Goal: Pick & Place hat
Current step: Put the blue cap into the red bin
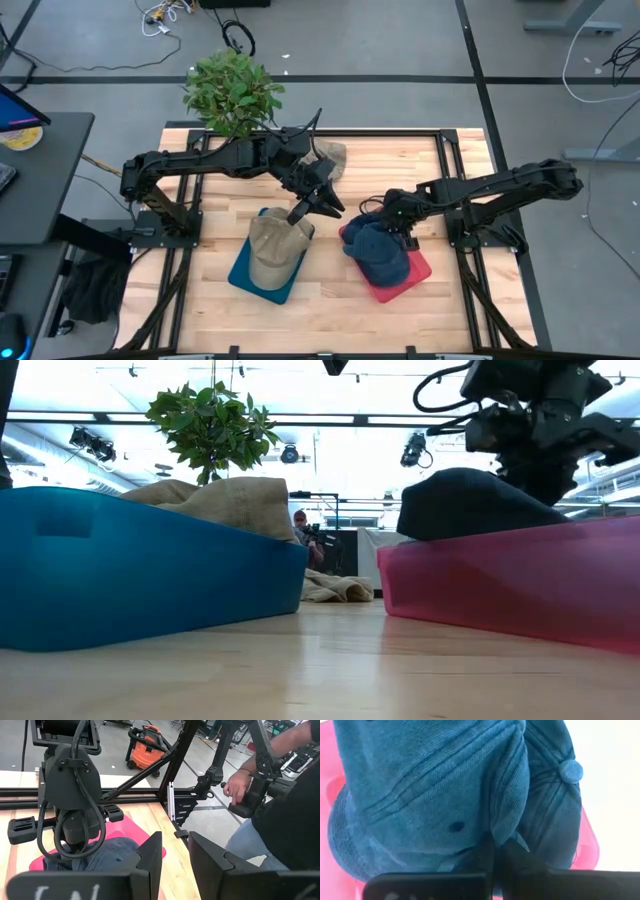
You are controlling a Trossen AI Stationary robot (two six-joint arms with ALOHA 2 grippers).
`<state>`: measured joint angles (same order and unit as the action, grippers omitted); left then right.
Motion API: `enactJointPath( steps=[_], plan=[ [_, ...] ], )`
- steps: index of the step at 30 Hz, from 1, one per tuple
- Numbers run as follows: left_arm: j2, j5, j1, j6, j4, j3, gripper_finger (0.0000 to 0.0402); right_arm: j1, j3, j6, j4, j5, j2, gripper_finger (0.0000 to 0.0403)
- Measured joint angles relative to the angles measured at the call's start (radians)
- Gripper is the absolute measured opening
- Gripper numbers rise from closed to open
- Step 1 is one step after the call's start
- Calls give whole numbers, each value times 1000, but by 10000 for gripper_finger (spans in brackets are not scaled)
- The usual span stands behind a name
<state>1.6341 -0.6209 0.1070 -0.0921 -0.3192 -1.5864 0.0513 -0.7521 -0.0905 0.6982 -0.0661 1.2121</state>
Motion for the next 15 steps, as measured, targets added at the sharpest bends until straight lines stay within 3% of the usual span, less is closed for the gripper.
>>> enactJointPath(
  steps=[15],
  plan=[
    [0,19,0,-6,-11,0,99,1,2,55,9,77,-47,6]
  ],
)
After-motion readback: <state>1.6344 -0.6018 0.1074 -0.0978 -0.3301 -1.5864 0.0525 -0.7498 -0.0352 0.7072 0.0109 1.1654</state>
